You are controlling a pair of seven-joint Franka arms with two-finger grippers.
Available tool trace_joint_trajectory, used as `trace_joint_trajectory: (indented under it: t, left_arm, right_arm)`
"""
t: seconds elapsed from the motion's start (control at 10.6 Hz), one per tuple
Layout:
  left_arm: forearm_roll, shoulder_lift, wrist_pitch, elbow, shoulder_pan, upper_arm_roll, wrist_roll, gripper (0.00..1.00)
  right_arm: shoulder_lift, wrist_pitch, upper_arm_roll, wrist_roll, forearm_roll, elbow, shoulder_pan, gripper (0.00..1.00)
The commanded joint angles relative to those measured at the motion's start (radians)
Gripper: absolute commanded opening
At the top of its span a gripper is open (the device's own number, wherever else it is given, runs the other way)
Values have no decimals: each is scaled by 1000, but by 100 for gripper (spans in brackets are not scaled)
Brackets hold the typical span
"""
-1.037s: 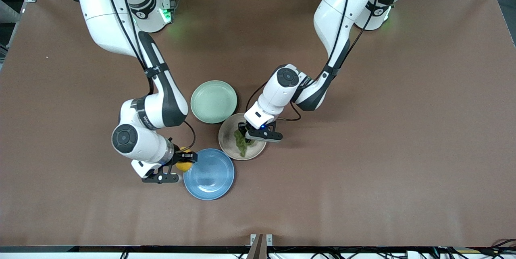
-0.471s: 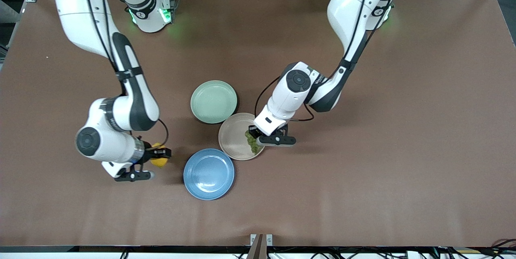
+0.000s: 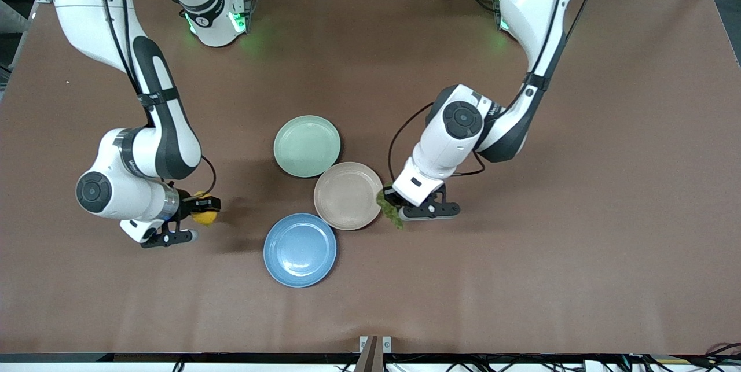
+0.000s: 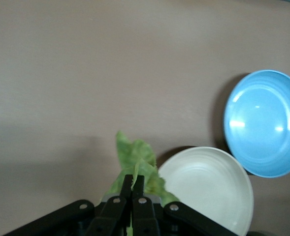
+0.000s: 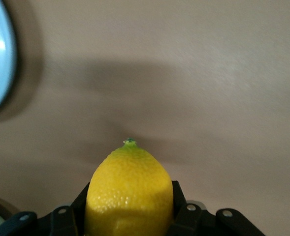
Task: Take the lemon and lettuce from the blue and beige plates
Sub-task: 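Lift the lettuce with the left gripper while the right gripper lifts the lemon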
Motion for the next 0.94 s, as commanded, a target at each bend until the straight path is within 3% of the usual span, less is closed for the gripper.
trace_joint_trajectory:
  t: [0.0,0.28,0.85]
  left_arm:
    - [76,-48,-79,-21,38,4,6,0]
    - [81,-66,-142,-21,96,4,80,0]
    - [82,-91,-211,-21,182,5,194,0]
  right_arm:
    - [-86,14,14,-19,-49,-115,-37,41]
    - [-112,50,15,-19,-107,-189,-74,42]
    - [-181,300,18,-20,-107,-420,-131,43]
